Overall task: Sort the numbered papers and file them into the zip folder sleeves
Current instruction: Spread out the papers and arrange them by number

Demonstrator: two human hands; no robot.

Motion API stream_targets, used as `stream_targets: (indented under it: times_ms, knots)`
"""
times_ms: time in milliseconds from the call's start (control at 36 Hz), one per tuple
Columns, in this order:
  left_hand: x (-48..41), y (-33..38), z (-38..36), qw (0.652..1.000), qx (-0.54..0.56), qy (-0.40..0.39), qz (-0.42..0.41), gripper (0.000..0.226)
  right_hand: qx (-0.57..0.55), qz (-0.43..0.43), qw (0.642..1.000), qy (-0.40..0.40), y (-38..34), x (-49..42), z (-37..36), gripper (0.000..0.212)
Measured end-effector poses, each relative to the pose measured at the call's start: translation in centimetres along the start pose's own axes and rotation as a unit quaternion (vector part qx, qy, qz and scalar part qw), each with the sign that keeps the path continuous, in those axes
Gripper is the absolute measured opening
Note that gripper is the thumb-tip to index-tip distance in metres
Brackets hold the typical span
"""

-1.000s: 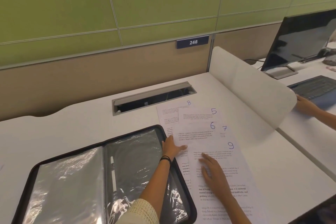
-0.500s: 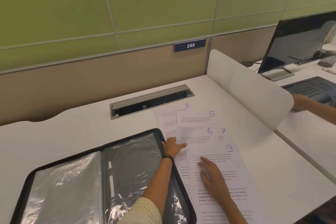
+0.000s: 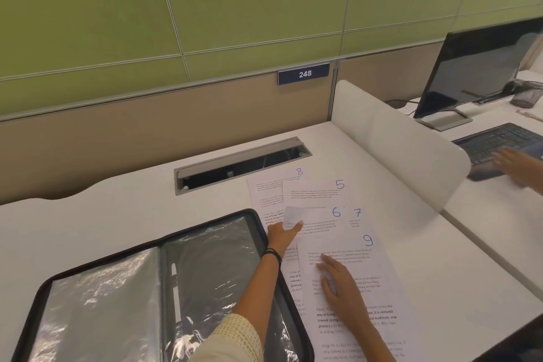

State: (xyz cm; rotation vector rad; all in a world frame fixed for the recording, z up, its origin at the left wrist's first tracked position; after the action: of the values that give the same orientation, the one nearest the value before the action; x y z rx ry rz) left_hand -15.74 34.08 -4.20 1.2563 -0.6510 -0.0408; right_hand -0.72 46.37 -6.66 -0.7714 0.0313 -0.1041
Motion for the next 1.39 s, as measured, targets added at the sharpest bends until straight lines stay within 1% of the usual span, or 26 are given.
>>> stream_targets:
  times_ms: [56,83,194,333,417,472,611,667,722,750,806,861,917,1000,1083,1167,1222,1389]
  knots:
    - [0.4,0.5,0.0,1.0,0.015,-0.017,0.001,0.042,0.0,0.005,1.0,-0.001,-0.1,0.0,0.0,0.042]
    - [0.3,0.4,0.0,1.0,0.02,-0.021,0.004,0.041,-0.001,0.007,1.0,-0.001,-0.1,0.0,0.0,0.042]
    - [0.3,0.4,-0.2,1.0,0.016,-0.027,0.003,0.042,-0.003,0.001,1.0,-0.001,-0.1,0.0,0.1,0.04]
    - [0.9,1.2,-0.3,0.996,0.059,-0.039,-0.047,0.037,-0.007,-0.001,1.0,-0.007,-0.1,0.1,0.1,0.041]
    - [1.3,1.5,-0.5,0.993,0.079,-0.06,-0.064,0.038,-0.011,-0.001,1.0,-0.008,0.1,0.2,0.1,0.033]
    - [1.6,2.0,-0.6,0.992,0.088,-0.069,-0.066,0.036,-0.013,0.001,1.0,-0.006,0.0,0.3,0.2,0.031]
    - [2.6,3.3,-0.5,0.988,0.091,-0.062,-0.107,0.049,-0.003,0.011,1.0,-0.001,-0.4,0.2,0.4,0.03]
    - [2.7,3.6,-0.5,0.987,0.09,-0.056,-0.122,0.052,0.02,0.019,1.0,0.004,-0.5,0.2,0.3,0.039]
    - [3.0,4.1,-0.2,0.985,0.086,-0.043,-0.14,0.047,0.039,0.029,0.999,0.007,-0.6,0.2,0.0,0.049]
    - [3.1,4.4,0.0,0.986,0.077,-0.032,-0.146,0.043,0.045,0.032,0.998,0.009,-0.6,0.3,0.0,0.051]
    - [3.3,4.9,0.5,0.985,0.06,-0.005,-0.159,0.033,0.052,0.035,0.998,0.014,-0.5,0.4,0.0,0.051]
    - [4.0,5.9,1.1,0.98,0.039,0.027,-0.195,0.026,0.052,0.029,0.998,0.013,-0.4,0.4,0.0,0.051]
    - [4.8,7.0,1.8,0.969,-0.005,0.063,-0.24,0.028,0.049,0.023,0.999,0.008,-0.3,0.3,-0.1,0.045]
    - [5.9,8.2,2.5,0.947,-0.074,0.096,-0.297,0.03,0.053,0.018,0.998,0.004,-0.4,0.0,-0.2,0.032]
    - [6.8,8.8,3.2,0.925,-0.124,0.131,-0.335,0.03,0.059,0.023,0.998,0.006,-0.7,-0.1,-0.2,0.031]
    - [7.7,8.9,4.3,0.911,-0.133,0.163,-0.355,0.027,0.061,0.019,0.998,0.005,-1.3,-0.1,-0.2,0.03]
    - [8.2,9.0,5.1,0.904,-0.13,0.179,-0.366,0.023,0.06,0.021,0.998,0.009,-1.8,0.0,-0.2,0.033]
    - [10.4,9.0,7.1,0.891,-0.143,0.193,-0.384,0.013,0.029,0.02,0.999,0.017,-3.1,-0.3,-0.7,0.03]
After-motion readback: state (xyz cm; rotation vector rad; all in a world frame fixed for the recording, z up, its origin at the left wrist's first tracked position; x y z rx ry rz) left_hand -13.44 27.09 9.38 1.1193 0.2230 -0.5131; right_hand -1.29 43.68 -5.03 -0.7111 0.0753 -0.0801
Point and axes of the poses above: each hand's wrist, its own x-axis away from the middle knuckle, its own z-axis out of the back of the hand, y = z × x, the point moved 6 cm from there along -x, towards the middle knuckle, and after that the axes turned 10 degrees about -y, right-handed, at the moved point
